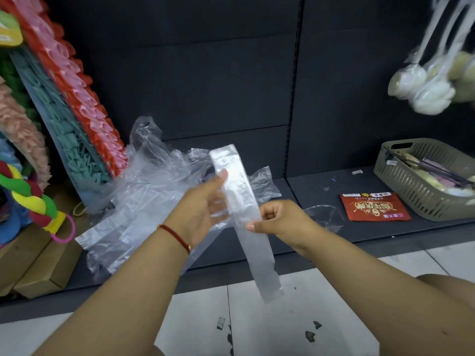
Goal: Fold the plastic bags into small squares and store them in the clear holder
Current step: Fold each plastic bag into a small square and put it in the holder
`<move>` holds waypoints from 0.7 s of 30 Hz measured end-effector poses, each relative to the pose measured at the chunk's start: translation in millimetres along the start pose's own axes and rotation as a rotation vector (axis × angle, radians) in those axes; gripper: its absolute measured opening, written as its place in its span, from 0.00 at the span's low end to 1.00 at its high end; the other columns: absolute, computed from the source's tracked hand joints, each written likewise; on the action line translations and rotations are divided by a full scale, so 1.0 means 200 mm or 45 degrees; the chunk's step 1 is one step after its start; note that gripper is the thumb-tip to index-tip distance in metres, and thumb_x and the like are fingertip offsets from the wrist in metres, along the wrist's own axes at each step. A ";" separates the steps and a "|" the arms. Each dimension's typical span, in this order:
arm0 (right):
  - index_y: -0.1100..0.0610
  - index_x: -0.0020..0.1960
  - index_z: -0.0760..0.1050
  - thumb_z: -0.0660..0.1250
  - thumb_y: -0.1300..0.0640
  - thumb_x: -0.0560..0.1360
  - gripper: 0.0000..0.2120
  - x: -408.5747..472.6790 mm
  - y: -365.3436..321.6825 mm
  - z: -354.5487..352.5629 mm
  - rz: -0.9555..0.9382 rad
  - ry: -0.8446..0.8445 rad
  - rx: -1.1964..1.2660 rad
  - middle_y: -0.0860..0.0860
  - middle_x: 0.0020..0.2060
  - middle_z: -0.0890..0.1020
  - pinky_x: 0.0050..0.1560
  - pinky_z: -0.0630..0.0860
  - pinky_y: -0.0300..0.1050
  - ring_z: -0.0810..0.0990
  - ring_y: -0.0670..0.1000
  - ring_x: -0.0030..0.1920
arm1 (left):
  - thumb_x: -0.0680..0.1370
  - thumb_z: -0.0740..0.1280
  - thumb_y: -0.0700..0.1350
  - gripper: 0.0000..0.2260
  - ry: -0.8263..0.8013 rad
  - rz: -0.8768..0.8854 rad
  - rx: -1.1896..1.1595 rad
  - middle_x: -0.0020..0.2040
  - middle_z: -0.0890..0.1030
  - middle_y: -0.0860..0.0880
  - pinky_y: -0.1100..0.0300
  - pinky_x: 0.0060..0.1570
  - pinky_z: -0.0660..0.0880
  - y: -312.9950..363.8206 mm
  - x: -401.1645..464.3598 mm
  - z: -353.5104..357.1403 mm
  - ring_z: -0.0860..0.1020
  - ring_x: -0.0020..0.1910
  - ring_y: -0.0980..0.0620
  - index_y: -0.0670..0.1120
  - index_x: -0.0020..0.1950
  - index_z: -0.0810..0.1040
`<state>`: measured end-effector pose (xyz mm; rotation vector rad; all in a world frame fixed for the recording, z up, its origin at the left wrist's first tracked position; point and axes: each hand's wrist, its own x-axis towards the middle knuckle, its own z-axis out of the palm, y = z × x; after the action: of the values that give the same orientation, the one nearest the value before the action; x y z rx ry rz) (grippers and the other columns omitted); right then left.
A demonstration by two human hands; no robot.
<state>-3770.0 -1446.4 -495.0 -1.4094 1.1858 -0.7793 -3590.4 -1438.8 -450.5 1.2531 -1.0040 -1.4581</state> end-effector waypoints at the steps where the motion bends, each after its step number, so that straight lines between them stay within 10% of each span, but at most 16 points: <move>1: 0.61 0.42 0.82 0.77 0.62 0.69 0.05 0.00 0.00 -0.01 -0.009 0.043 0.044 0.56 0.42 0.86 0.55 0.79 0.50 0.83 0.50 0.42 | 0.70 0.69 0.58 0.17 -0.032 -0.104 0.041 0.47 0.84 0.45 0.50 0.55 0.76 -0.03 -0.01 0.03 0.81 0.48 0.46 0.46 0.51 0.81; 11: 0.66 0.48 0.78 0.72 0.56 0.74 0.12 0.01 0.01 0.01 0.006 0.168 0.328 0.57 0.43 0.85 0.54 0.78 0.50 0.82 0.54 0.43 | 0.79 0.67 0.41 0.08 0.181 0.080 0.224 0.36 0.82 0.48 0.72 0.31 0.73 -0.14 -0.03 0.13 0.78 0.30 0.61 0.40 0.41 0.80; 21: 0.68 0.48 0.79 0.67 0.59 0.78 0.10 0.00 -0.06 -0.04 0.083 0.205 0.433 0.57 0.39 0.83 0.51 0.78 0.48 0.80 0.54 0.41 | 0.78 0.68 0.41 0.08 0.150 0.192 0.196 0.54 0.81 0.50 0.60 0.53 0.70 -0.14 -0.04 0.16 0.78 0.51 0.55 0.46 0.40 0.83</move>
<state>-3775.2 -1450.7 -482.3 -1.0393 1.1511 -1.0103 -3625.9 -1424.6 -471.0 1.3268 -1.1224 -1.1966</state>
